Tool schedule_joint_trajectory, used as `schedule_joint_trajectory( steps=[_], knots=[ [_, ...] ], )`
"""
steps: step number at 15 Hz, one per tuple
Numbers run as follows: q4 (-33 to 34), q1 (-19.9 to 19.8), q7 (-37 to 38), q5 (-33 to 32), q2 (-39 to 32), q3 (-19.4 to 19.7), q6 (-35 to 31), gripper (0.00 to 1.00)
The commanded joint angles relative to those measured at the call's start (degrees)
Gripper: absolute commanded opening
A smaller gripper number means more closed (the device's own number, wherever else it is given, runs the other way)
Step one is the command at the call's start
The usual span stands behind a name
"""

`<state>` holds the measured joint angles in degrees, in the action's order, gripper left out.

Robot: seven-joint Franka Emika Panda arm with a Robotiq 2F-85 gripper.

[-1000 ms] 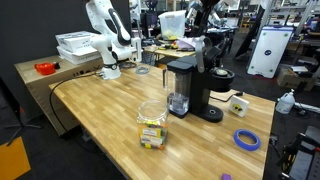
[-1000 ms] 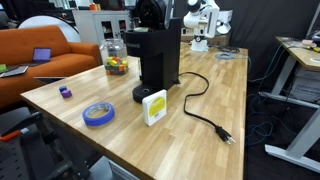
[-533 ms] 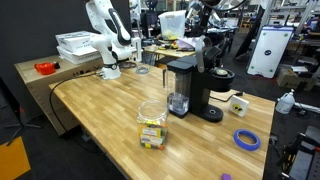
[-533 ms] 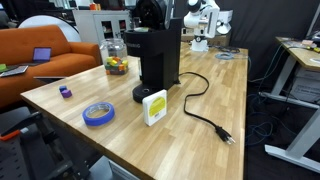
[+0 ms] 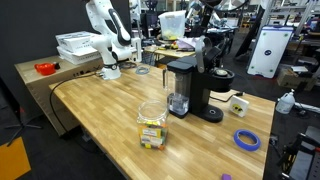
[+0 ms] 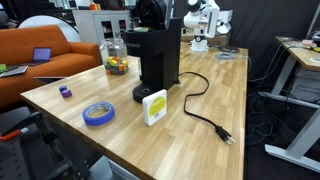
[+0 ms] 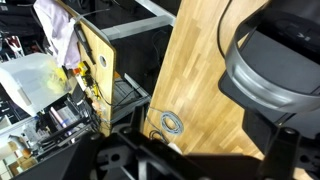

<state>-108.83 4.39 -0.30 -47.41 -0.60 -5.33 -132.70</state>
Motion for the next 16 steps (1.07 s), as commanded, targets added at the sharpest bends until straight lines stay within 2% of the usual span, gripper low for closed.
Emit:
schedule_joint_trajectory(
  steps=[1, 4, 8, 9, 10, 16],
  knots=[
    [-1.31, -0.30, -7.43, 4.85, 0.33, 0.58, -6.24, 1.00],
    [-2.38, -0.14, -15.71, 6.80, 0.30, 0.50, -11.30, 1.00],
    [-4.30, 1.04, -21.99, 1.66, 0.79, -0.46, -13.23, 1.00],
    [-4.51, 1.43, -21.25, -1.91, 0.88, -0.69, -12.72, 1.00],
    [-3.14, 1.50, -19.78, 1.89, -0.12, -0.60, -11.45, 1.00],
    [-3.30, 1.68, -19.43, 1.65, -0.15, -0.49, -11.35, 1.00]
  ],
)
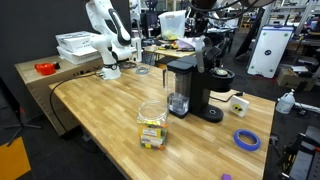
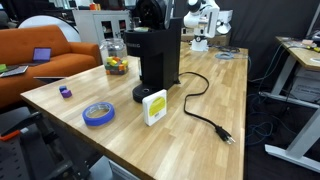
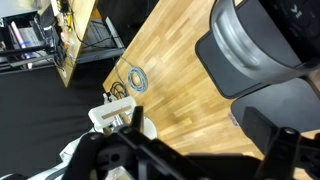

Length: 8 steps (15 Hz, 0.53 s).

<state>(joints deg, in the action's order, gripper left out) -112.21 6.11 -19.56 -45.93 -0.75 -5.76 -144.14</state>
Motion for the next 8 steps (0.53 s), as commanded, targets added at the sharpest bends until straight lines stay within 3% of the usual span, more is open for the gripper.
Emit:
schedule_joint_trajectory(
  steps=[1, 6, 8],
  knots=[
    [0.08, -0.04, -0.18, 0.17, 0.01, -0.08, 0.09, 1.00],
    [0.25, 0.33, -0.24, -2.06, -0.25, -0.35, 0.71, 1.00],
    [0.20, -1.39, -4.94, -0.39, 0.15, 1.40, -1.82, 1.00]
  ],
)
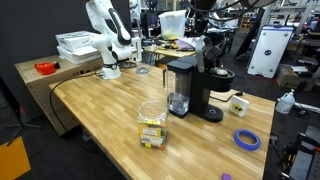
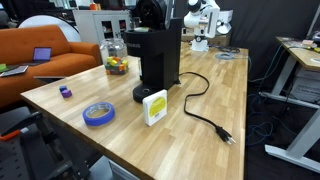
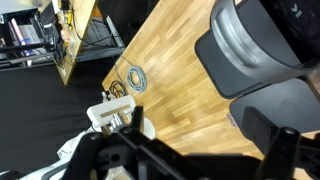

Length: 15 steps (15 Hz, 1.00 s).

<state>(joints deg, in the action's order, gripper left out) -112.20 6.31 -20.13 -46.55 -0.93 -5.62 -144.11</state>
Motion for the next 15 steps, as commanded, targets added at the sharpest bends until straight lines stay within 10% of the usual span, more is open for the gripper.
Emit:
schedule_joint_trajectory(
  steps=[1, 15],
  knots=[
    [0.42, -2.27, -5.61, -0.25, 0.37, 2.07, -2.43, 1.00],
    [1.15, -5.43, -13.54, 0.20, 0.36, 5.64, -4.50, 1.00]
  ],
)
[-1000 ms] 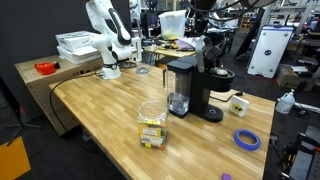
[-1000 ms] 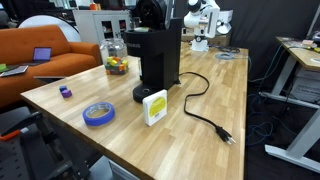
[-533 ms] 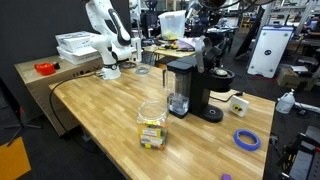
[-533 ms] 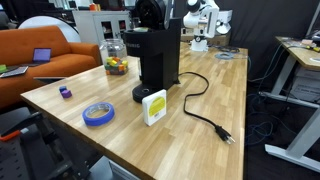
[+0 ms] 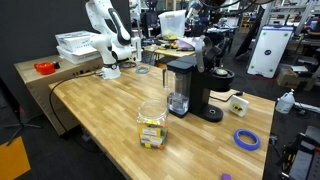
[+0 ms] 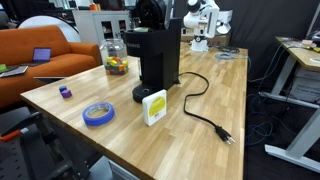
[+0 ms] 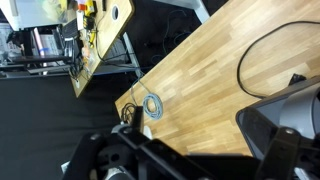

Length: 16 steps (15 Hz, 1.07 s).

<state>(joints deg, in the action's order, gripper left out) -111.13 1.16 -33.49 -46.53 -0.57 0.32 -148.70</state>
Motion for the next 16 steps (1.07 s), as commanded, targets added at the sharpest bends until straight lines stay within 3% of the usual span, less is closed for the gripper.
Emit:
schedule_joint_trajectory(
  steps=[1, 6, 15, 16],
  knots=[
    [-0.37, -0.37, -1.55, 1.08, 0.03, -0.25, -2.01, 1.00],
    [-3.21, -0.55, -16.39, 11.43, -0.46, -0.36, -11.42, 1.00],
    [-3.25, 0.15, -37.29, 25.59, -1.28, -0.68, -12.19, 0.99],
    [-3.11, 0.27, -38.67, 26.77, -1.32, -0.80, -12.13, 0.83]
  ],
)
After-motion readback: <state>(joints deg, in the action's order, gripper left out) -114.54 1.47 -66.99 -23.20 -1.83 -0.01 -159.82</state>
